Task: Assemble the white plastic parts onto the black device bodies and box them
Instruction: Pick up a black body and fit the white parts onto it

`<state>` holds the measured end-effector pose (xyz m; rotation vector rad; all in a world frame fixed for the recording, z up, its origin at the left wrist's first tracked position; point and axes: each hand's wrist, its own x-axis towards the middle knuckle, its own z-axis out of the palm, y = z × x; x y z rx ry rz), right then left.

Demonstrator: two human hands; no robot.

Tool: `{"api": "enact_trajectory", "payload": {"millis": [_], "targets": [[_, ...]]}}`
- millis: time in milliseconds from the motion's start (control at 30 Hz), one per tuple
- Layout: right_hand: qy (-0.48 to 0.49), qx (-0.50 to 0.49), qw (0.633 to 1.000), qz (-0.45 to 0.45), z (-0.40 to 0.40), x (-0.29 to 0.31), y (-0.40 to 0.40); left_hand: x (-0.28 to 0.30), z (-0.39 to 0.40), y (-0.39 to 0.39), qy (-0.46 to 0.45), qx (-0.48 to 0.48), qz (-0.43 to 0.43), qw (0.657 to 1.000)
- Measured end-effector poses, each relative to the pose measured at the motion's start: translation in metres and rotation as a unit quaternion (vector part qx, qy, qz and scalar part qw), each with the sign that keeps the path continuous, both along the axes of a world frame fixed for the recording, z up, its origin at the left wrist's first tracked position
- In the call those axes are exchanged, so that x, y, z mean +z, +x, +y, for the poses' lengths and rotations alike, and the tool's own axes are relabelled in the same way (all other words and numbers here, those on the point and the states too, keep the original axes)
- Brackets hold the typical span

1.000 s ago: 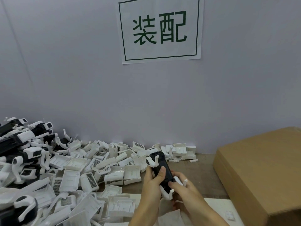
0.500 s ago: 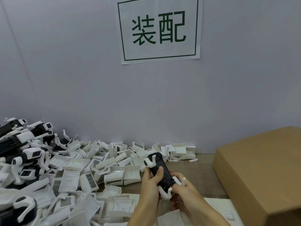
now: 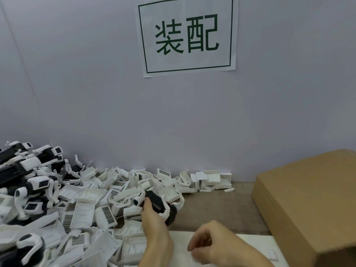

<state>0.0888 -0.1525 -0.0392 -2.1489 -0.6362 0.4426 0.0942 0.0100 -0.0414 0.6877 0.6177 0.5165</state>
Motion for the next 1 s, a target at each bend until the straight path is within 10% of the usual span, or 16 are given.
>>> {"api": "enact_trajectory", "payload": {"millis": [333,533,1000], "targets": [[0.294,-0.336,0.891,0.075,-0.021,-0.008,0.026,0.006,-0.010,-0.010,0.112,-0.211,-0.002,0.971],[0.340,-0.368,0.864,0.055,-0.025,-0.016,0.035,0.012,-0.031,-0.019,0.279,-0.245,0.110,0.922],[0.469,-0.349,0.804,-0.108,-0.022,-0.003,0.026,0.018,-0.036,-0.025,0.250,-0.331,0.064,0.908]]}}
